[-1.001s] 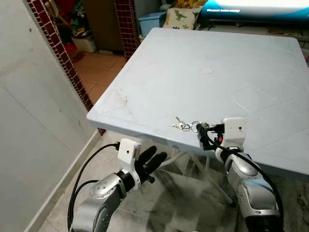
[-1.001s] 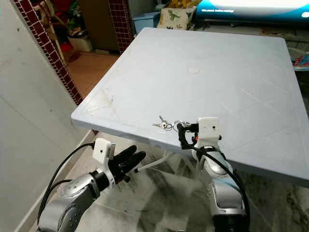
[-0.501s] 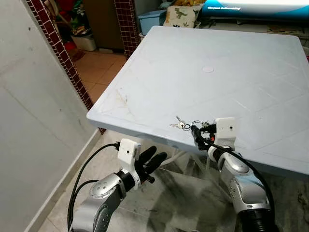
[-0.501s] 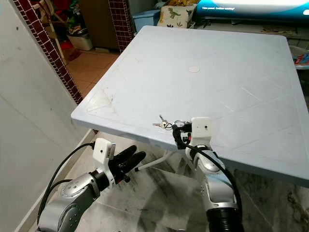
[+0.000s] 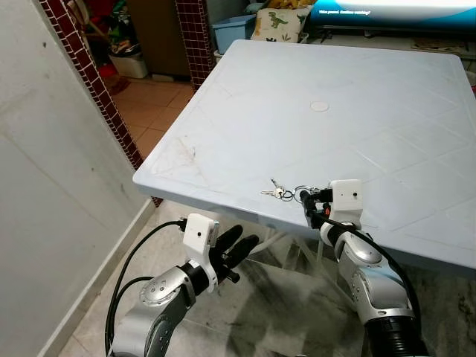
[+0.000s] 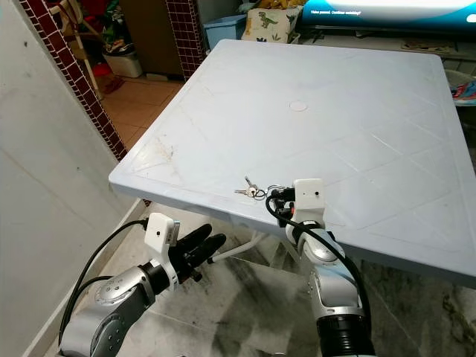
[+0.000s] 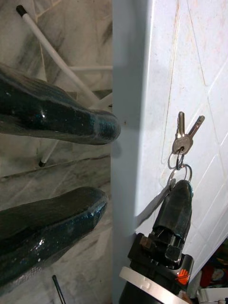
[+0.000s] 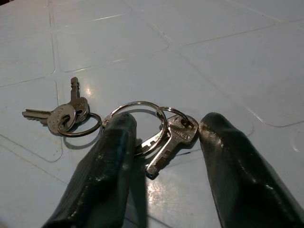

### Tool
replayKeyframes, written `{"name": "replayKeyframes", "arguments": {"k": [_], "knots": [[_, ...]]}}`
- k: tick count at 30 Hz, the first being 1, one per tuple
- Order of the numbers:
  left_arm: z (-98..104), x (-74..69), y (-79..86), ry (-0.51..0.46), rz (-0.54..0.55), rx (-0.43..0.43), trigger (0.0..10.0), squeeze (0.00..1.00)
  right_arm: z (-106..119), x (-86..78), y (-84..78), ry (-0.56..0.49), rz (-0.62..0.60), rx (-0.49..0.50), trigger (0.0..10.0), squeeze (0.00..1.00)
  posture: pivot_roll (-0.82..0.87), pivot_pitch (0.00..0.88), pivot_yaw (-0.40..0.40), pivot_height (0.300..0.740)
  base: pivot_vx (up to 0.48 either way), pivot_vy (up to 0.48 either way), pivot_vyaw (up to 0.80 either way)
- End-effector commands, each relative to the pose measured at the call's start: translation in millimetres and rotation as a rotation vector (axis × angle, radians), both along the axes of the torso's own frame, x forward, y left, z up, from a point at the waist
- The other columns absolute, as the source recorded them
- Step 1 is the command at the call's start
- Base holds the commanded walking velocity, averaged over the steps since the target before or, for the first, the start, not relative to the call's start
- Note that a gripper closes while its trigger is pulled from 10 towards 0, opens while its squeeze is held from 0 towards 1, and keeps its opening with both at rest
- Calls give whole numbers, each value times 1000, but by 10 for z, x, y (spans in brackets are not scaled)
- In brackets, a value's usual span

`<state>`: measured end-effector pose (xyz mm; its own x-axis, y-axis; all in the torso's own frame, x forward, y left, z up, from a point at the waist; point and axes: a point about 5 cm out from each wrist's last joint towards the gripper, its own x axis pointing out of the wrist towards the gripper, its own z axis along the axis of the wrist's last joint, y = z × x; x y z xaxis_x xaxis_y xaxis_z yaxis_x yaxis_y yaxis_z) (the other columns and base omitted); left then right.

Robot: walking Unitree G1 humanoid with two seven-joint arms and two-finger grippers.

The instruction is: Hang keys on a hook

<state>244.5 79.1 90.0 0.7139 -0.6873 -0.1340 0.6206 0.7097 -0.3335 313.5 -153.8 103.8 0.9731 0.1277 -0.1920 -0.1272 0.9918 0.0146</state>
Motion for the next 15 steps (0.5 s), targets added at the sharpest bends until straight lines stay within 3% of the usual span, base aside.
{"name": "replayKeyframes", "arguments": {"k": [1,15], "knots": [[-6,-4,21,-7,6,18,10000,0,-72,-10,49,29,19,0,0,0,-105,97,99,740,0,0,0],[-13,-6,18,-12,6,23,10000,0,-120,-56,11,44,-5,-10,0,0,-112,99,101,740,0,0,0]]}}
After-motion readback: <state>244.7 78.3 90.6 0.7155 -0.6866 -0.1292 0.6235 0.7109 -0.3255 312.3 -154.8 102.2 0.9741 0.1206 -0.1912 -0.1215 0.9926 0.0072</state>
